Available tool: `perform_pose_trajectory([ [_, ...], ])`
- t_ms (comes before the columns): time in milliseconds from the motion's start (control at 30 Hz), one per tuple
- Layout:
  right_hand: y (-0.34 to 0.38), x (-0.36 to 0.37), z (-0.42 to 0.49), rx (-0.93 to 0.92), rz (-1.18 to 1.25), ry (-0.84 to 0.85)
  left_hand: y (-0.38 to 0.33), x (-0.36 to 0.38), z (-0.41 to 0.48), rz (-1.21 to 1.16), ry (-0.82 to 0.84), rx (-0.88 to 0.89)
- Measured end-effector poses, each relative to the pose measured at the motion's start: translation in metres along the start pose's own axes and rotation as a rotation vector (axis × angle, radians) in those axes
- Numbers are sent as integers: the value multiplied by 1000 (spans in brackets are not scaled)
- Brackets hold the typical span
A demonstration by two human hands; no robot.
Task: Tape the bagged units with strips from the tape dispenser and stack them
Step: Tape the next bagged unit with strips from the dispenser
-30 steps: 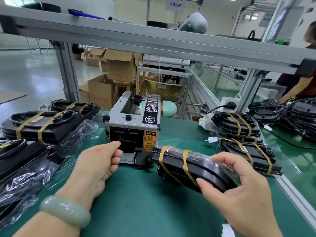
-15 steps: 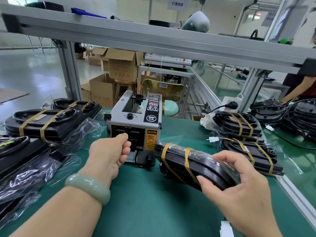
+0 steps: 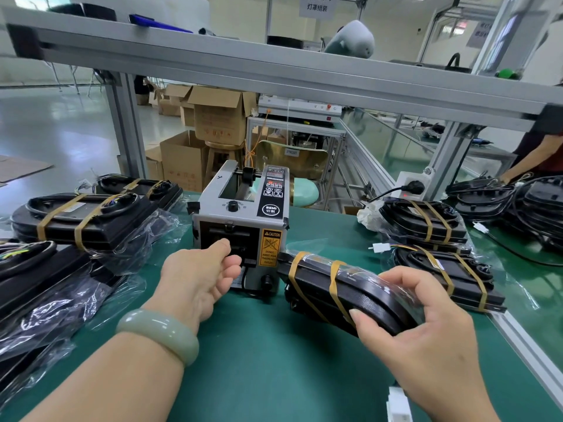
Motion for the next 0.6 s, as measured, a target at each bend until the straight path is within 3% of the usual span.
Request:
perform_pose_trajectory([
  [500,3,3,0,-11,-49,39,1,10,3,-116,-75,-67],
  [600,5,2,0,-18,-53,41,7,9,-6,-132,-29,-91],
])
Point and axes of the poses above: each hand's wrist, its own z-axis towards the middle knuckle, its own x-axis out of the palm, y = z × x, the point moved 7 cm from there along z, towards the middle knuckle, and after that the axes turned 15 degrees about -x, right-handed, at the moved point
